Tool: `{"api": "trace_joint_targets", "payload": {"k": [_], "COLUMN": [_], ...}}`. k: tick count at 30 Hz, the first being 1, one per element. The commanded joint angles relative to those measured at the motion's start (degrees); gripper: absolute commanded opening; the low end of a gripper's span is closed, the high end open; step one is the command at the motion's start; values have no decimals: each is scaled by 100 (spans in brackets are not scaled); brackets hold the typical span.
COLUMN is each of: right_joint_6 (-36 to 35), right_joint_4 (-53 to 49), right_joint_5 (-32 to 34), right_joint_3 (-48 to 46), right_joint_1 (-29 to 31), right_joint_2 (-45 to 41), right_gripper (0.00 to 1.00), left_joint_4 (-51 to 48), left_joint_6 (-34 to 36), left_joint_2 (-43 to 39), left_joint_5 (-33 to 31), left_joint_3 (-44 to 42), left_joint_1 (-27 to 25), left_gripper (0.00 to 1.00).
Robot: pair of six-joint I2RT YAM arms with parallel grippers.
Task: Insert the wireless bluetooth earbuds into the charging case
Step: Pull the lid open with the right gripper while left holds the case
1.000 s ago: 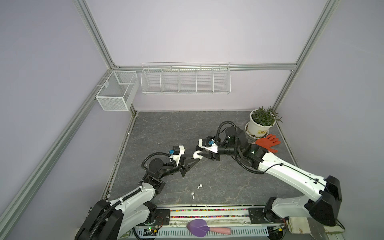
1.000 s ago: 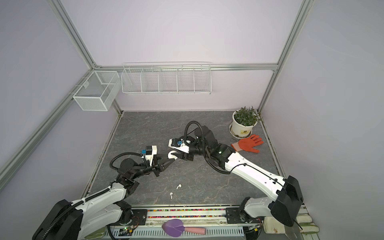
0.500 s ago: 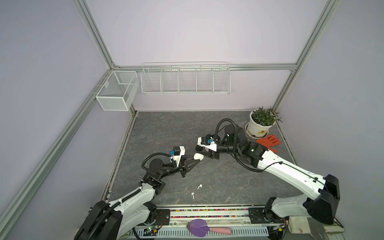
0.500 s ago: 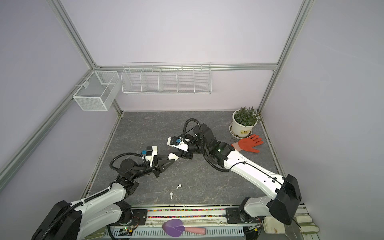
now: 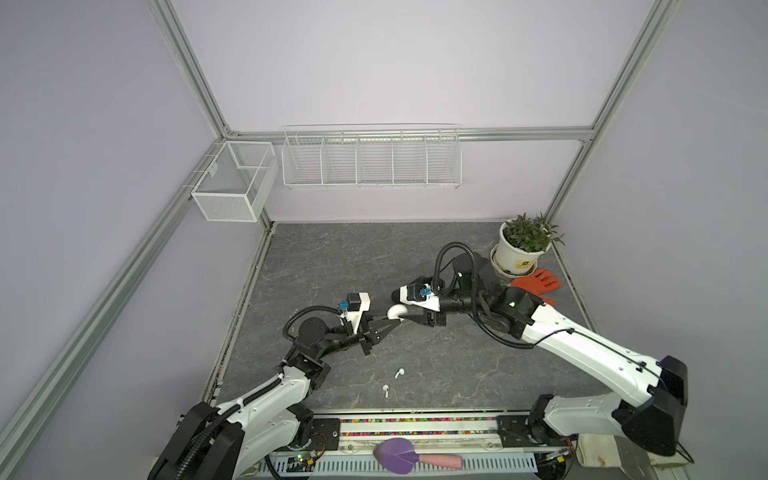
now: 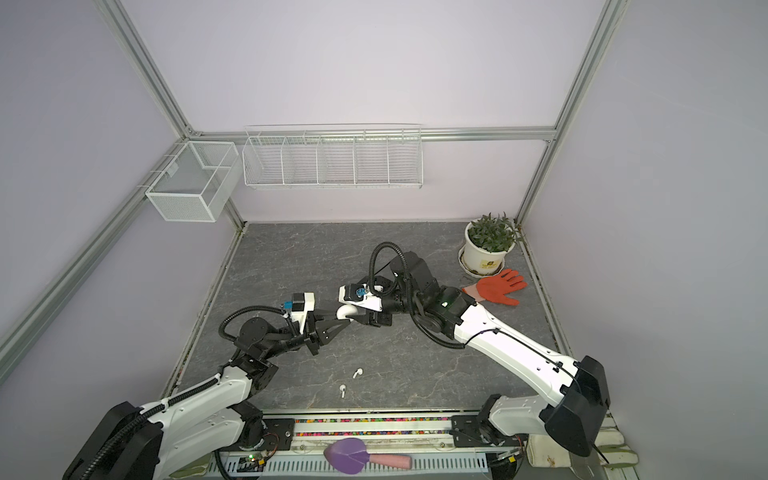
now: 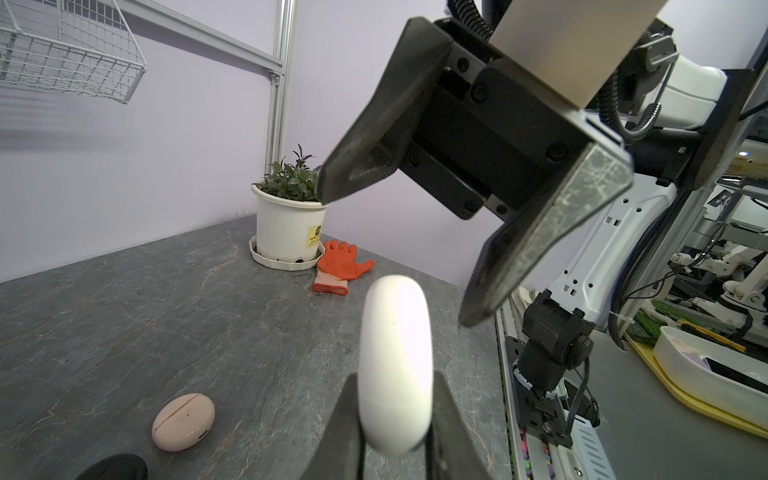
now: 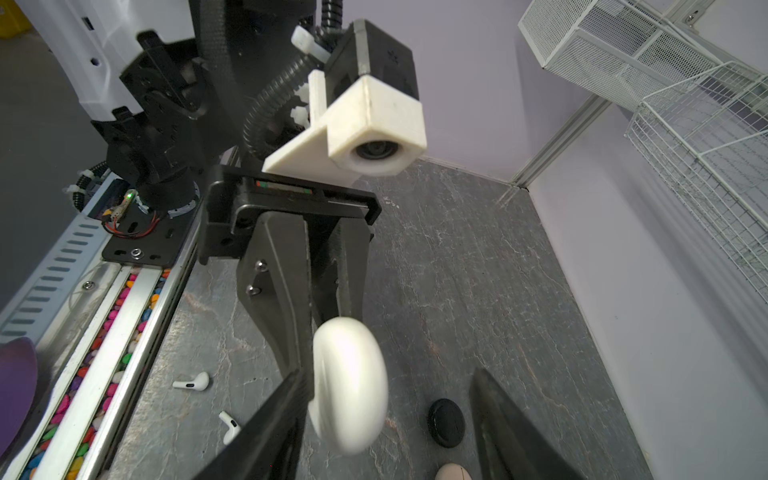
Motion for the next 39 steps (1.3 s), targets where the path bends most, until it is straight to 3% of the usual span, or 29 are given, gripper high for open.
{"api": "trace_joint_targets", "payload": {"k": [1,39], "right_joint_6": [-193,73], "right_joint_4": [-70,419], "right_joint_5": [191,491], "right_joint_3": [21,238], "right_joint_1": [32,27], "right_joint_2": [126,116], "right_gripper": [65,62], "left_joint_4": [39,0], "left_joint_6": [118,131], "left_joint_2": [-73,-23], "left_joint_5": [49,77], "left_joint_3": [-51,-28], "left_joint_1": [-18,-27], "left_gripper": [0,0]}}
